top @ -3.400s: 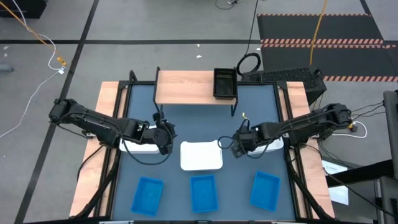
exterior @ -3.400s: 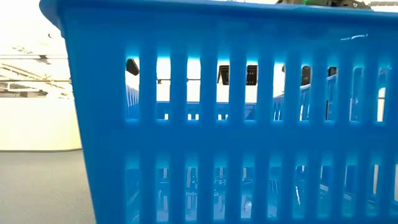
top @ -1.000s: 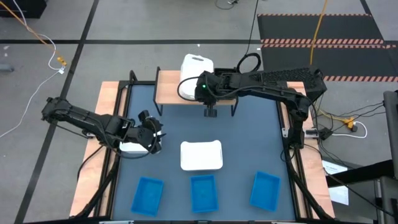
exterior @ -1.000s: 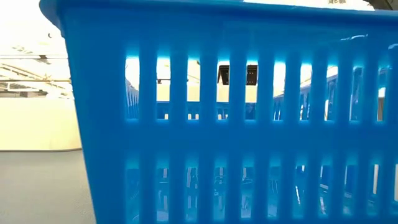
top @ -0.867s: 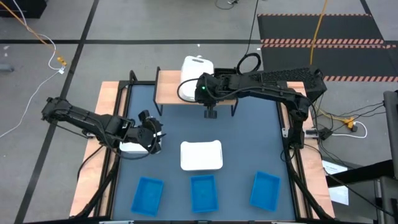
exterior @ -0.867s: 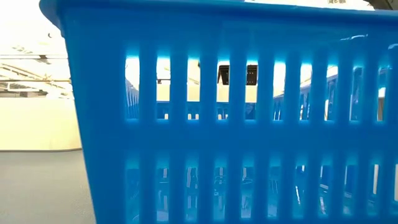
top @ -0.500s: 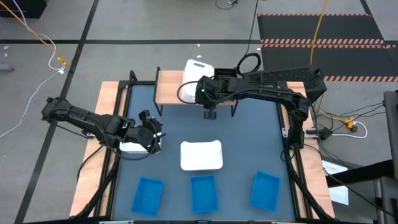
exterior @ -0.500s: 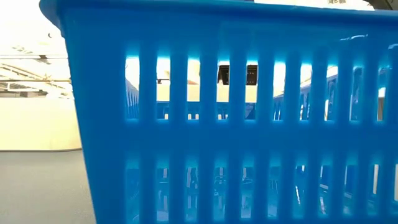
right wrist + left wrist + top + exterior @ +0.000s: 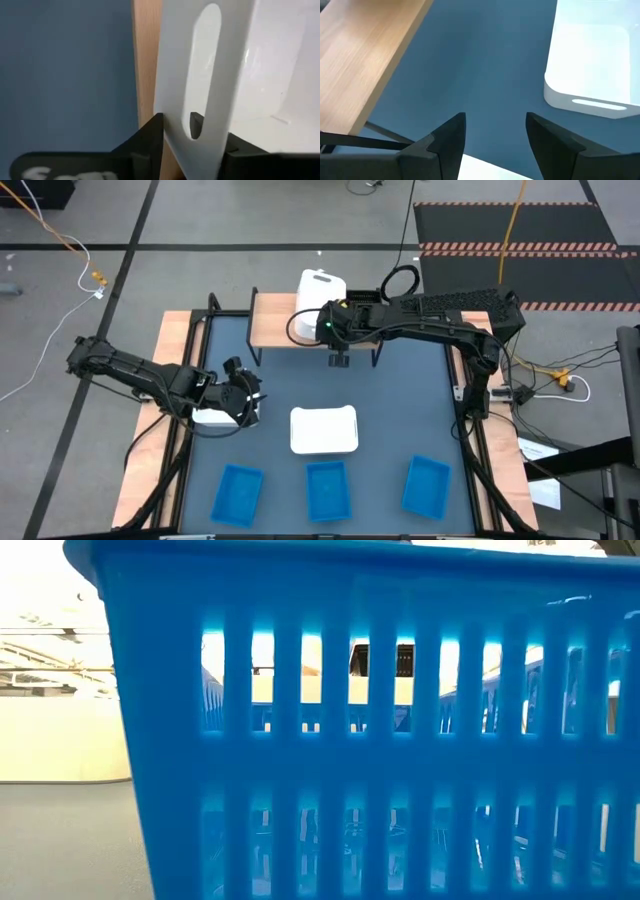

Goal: Stack baskets on shelf by color
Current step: Put the white bin on the shelf, then stack the white bin on the white bin on the shelf

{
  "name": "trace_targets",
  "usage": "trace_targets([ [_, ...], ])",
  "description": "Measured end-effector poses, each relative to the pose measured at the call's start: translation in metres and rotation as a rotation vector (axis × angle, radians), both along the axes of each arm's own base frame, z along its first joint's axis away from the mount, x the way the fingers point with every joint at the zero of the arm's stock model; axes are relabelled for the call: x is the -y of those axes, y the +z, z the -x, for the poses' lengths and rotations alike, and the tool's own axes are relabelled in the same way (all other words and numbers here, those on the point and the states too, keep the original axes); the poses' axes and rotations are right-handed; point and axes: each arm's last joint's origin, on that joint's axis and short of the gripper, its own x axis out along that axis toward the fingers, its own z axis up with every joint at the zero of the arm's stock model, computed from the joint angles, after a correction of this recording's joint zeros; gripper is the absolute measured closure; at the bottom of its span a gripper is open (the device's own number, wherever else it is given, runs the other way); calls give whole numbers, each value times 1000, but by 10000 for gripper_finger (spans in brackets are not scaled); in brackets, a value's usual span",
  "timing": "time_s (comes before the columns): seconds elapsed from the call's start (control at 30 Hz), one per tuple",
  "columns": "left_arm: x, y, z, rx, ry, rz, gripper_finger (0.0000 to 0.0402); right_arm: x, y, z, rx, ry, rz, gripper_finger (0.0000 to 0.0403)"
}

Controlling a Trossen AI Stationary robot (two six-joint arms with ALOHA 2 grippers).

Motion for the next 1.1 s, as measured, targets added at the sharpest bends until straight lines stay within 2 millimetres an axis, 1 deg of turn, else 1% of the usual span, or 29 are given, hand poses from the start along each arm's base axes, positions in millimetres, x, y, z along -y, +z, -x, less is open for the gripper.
trace_targets([
  [0.1,0,0,0,2,3,3,192,-1,0,0,-1,-9,-6,310],
  [0.2,0,0,0,5,9,8,192,0,0,0,12,-28,-14,299],
  [0.43,0,0,0,9,19,16,192,0,2,-2,57,-65,-26,245],
  [0.53,0,0,0,9,18,16,192,0,8,-1,102,-83,-29,224],
  [0.63,0,0,0,9,18,16,192,-1,22,2,174,-89,-17,214],
  [0.7,0,0,0,9,18,15,192,-2,35,7,241,-94,-5,214],
  [0.83,0,0,0,7,18,15,192,-10,67,26,351,-92,10,220],
  [0.93,0,0,0,4,18,14,192,-24,94,48,425,-56,7,221],
  [1.0,0,-1,1,-3,19,12,192,-36,109,62,464,13,-42,222],
  [1.07,-1,-1,2,-10,28,9,192,-49,115,70,491,97,-108,222],
  [1.1,-1,-1,2,-6,40,7,192,-56,113,74,488,144,-147,222],
])
